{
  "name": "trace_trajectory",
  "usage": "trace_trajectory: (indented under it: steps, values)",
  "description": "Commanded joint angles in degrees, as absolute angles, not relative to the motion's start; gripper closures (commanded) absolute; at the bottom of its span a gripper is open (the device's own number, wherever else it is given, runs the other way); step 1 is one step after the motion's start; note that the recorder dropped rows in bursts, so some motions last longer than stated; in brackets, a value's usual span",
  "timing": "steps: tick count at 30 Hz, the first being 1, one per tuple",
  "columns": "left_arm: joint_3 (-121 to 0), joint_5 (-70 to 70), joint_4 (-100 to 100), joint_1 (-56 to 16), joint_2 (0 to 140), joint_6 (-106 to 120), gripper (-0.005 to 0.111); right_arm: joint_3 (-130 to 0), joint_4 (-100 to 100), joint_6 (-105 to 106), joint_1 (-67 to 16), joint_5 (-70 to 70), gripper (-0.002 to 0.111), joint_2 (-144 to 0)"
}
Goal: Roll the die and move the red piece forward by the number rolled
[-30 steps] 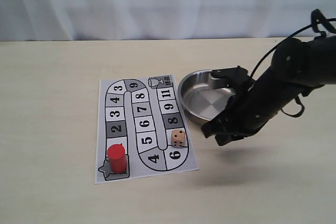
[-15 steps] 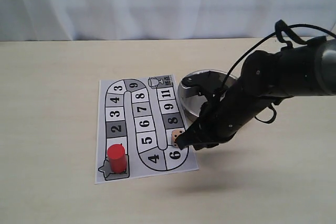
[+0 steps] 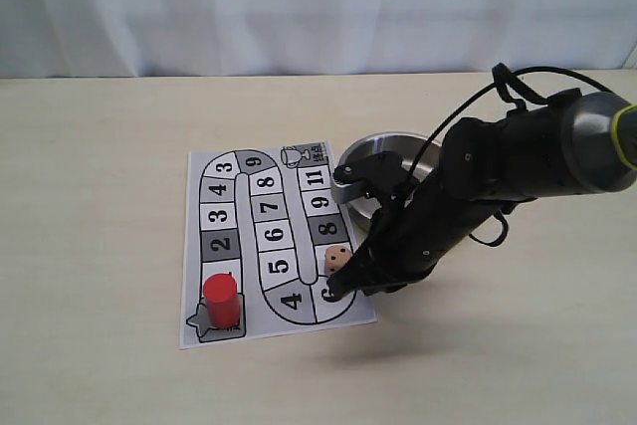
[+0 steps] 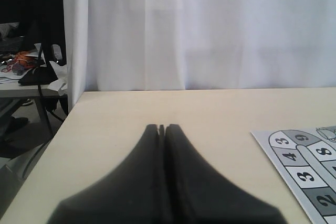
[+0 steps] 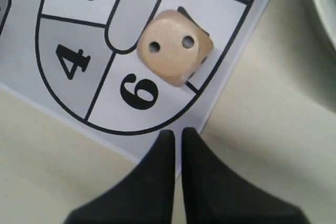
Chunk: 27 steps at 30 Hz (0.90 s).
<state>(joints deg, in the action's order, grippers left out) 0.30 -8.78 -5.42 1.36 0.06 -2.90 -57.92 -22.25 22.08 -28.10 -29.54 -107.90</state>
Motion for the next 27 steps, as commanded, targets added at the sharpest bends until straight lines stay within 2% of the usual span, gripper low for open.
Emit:
trace_trajectory:
  steps: [1,27]
  values:
    - [0.0,-8.24,-5.31,1.36,0.0,-3.03,0.107,-57.61,-22.21,23.5,-28.11,-28.55,0.104,-108.06]
    - [0.0,-8.12,-5.31,1.36,0.0,-3.03,0.107,-57.61,-23.57,23.54,-28.11,-25.95,0.104,-108.19]
